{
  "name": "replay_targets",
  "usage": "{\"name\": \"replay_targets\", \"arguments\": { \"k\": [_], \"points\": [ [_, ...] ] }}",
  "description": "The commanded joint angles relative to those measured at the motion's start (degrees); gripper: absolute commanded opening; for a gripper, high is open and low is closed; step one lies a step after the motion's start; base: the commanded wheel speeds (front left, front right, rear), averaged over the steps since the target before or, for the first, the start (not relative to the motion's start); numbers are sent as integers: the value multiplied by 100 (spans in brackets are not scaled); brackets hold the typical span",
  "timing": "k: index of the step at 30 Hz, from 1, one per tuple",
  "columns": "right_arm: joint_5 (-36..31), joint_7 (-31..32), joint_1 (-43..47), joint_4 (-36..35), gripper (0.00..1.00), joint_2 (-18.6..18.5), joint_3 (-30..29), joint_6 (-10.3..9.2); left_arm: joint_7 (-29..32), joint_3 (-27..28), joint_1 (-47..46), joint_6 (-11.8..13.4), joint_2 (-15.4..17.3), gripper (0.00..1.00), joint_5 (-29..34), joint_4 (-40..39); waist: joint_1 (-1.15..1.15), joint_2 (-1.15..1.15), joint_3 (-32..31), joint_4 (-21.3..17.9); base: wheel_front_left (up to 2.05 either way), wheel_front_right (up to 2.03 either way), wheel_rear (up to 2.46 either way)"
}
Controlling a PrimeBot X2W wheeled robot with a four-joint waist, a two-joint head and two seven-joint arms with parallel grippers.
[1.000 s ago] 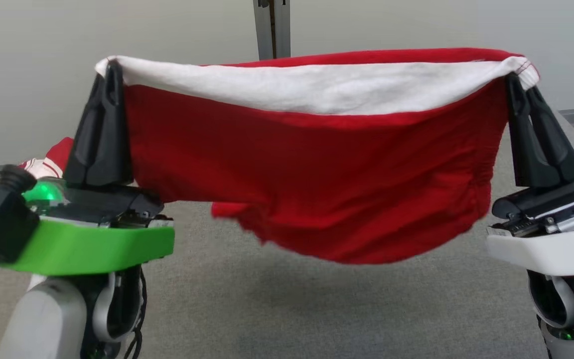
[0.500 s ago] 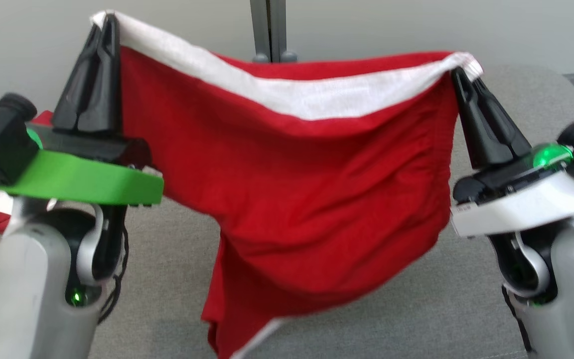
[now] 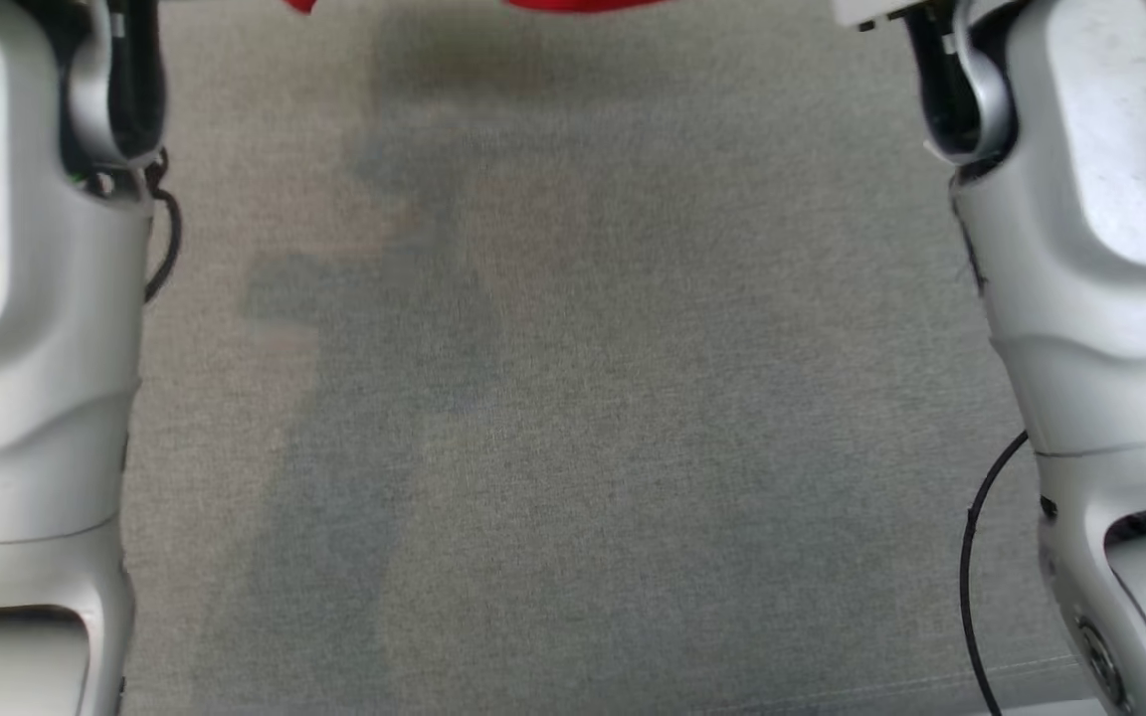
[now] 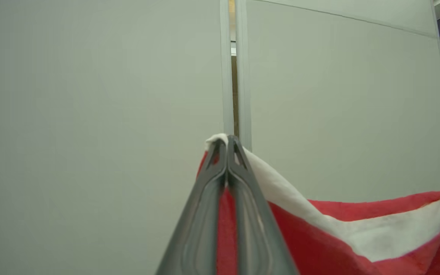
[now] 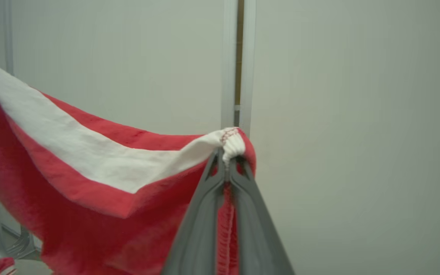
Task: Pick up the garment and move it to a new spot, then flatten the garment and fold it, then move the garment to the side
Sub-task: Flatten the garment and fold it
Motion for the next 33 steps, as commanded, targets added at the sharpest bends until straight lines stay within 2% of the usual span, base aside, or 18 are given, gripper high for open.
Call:
{"name": "replay_targets", "arguments": {
  "k": [1,5,8,13,20,33],
  "points": [
    [-87,-74,-14,294,0,44,85,-6,-82,5,64,-85,-76,0,-77,214,-1,0,815,151,0,0,0],
    [-198,-143,220,835,0,114,402,-6,-177,120,509,-282,-215,0,-127,640,-1,0,1057,180,0,0,0],
    [-105,-146,577,659,0,123,452,-6,-177,348,936,-441,-339,0,-75,496,-1,0,1163,165,0,0,0],
    [55,-146,1321,-26,0,31,355,-7,-175,742,1755,-665,-516,0,26,-118,-1,0,1153,112,0,0,0],
    [320,-146,2336,-1119,0,75,265,-6,-175,1085,2899,-787,-674,0,217,-1139,-1,0,859,17,0,0,0],
    [530,-147,4643,-2634,0,137,25,-6,-170,876,5107,-818,-789,0,270,-2652,-1,0,-459,-12,0,0,0]
  ]
}}
